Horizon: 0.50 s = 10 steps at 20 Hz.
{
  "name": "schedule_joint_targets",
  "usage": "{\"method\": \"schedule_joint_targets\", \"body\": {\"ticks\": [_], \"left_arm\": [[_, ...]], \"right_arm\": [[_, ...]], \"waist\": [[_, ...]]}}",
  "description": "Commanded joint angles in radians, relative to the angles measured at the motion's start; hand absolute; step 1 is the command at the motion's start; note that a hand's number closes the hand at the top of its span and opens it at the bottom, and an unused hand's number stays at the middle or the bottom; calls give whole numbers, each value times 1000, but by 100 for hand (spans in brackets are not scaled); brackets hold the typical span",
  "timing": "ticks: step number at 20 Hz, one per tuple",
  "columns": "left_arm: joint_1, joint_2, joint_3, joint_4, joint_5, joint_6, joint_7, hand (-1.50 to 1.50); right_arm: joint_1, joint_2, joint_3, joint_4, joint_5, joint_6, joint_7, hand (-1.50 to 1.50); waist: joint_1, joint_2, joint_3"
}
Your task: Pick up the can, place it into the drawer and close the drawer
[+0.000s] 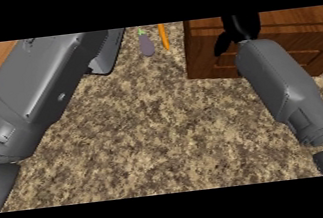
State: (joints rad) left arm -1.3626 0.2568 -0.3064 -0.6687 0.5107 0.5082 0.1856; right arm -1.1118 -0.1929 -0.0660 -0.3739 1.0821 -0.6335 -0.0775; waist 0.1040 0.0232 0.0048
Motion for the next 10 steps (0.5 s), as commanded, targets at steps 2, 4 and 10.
{"method": "schedule_joint_targets", "body": {"ticks": [2, 4, 10], "left_arm": [[51, 20, -13, -68, -15, 1, 3, -150], [75, 18, -12, -94, -4, 2, 28, -150], [135, 90, -5, -182, 4, -35, 56, -150]], "right_arm": [[-85, 5, -66, 25, -58, -48, -37, -150], [-112, 24, -95, 11, -96, -27, -51, -150], [-107, 27, -148, 15, -157, -11, -171, -150]], "waist": [[14, 1, -3], [24, -3, -3], [9, -11, -3]]}}
